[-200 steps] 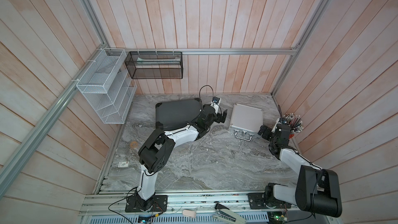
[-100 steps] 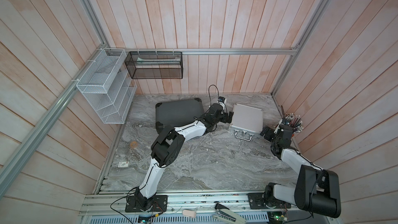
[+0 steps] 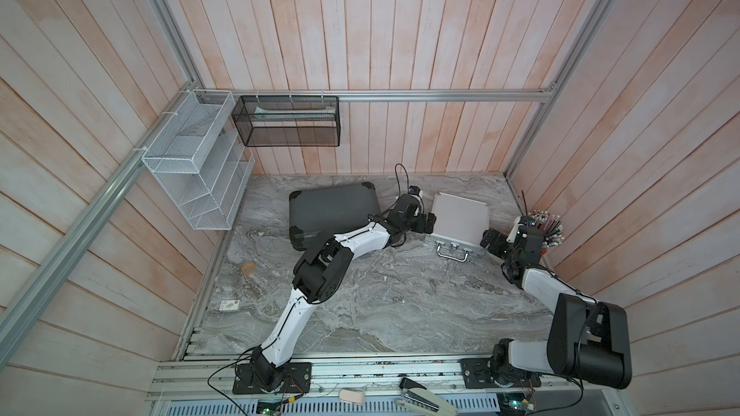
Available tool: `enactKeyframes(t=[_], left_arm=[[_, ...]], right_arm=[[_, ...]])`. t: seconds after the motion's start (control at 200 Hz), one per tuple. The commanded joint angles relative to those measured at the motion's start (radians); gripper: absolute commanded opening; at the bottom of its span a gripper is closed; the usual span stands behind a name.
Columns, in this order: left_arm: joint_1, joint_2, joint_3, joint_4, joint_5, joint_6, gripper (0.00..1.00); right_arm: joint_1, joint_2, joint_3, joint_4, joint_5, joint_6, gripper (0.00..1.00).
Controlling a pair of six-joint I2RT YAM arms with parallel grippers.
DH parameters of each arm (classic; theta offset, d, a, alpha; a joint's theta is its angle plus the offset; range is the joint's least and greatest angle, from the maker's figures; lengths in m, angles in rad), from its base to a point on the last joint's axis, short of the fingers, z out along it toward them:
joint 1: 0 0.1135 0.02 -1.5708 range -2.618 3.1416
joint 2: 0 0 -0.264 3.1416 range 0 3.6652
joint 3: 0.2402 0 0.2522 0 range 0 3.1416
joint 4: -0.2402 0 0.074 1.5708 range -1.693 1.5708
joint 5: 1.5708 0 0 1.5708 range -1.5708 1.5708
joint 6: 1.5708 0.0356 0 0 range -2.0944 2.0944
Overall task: Open the poker set cases
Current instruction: Move the poker set case to the center of the board.
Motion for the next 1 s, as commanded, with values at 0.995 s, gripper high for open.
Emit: enactKeyframes(t=[0.995], left_arm=[[0.031, 0.183, 0.199, -0.021, 0.343, -0.116, 0.80]], right_arm=[[0.043, 0.100, 0.056, -0.107, -0.156, -0.016, 0.86]])
